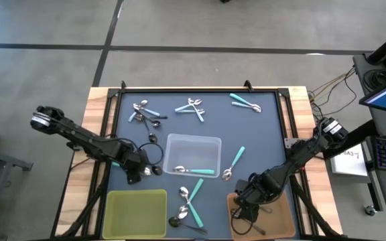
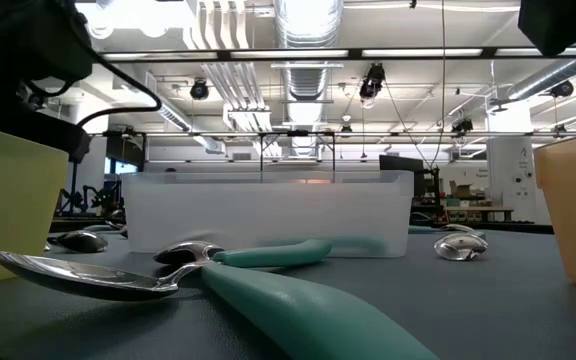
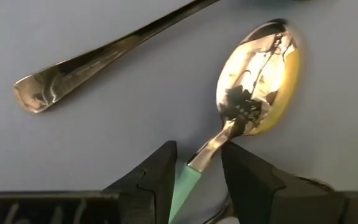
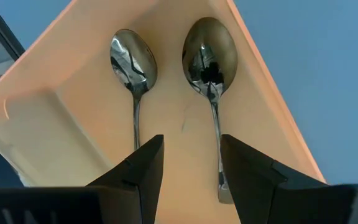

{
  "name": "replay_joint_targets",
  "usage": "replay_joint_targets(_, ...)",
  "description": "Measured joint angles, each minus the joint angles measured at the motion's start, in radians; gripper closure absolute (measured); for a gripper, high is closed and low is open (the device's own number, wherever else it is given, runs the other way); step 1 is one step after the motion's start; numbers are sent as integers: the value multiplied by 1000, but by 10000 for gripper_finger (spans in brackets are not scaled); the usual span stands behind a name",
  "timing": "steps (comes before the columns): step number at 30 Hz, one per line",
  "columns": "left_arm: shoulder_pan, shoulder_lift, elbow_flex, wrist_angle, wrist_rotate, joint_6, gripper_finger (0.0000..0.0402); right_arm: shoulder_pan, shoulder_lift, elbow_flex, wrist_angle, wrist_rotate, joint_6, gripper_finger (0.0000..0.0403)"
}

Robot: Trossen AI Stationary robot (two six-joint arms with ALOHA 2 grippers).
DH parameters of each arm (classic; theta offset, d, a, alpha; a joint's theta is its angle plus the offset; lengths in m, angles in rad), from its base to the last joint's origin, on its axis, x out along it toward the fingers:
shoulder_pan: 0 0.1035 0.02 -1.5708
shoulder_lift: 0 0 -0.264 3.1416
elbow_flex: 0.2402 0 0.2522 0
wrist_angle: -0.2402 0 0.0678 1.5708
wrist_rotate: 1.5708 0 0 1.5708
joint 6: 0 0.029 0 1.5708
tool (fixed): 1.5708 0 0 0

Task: Sort silverware by color (type)
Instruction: Put the green spoon into the transparent bin, then put the black spoon into the orange bin

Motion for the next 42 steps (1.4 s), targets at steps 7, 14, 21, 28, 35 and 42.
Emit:
replay_joint_targets(7,0,4,14,-7,-24,-17,333,0,0,0,0,20,-8,252)
replay_joint_targets(14,0,4,39,3,-74,-60,389,0,0,0,-2,22,-18,252)
replay_joint_targets(21,1,3,144,-95,-73,-69,400,0,0,0,-4,22,-17,252)
replay_joint_targets(28,1,4,355,-115,-164,24,400,0,0,0,-5,22,-20,252)
replay_joint_targets(35,20,76,568,-62,-279,184,401,0,0,0,-5,56,-40,252)
replay_joint_targets(42,24,245,787,-41,-281,352,401,0,0,0,-5,65,-33,252)
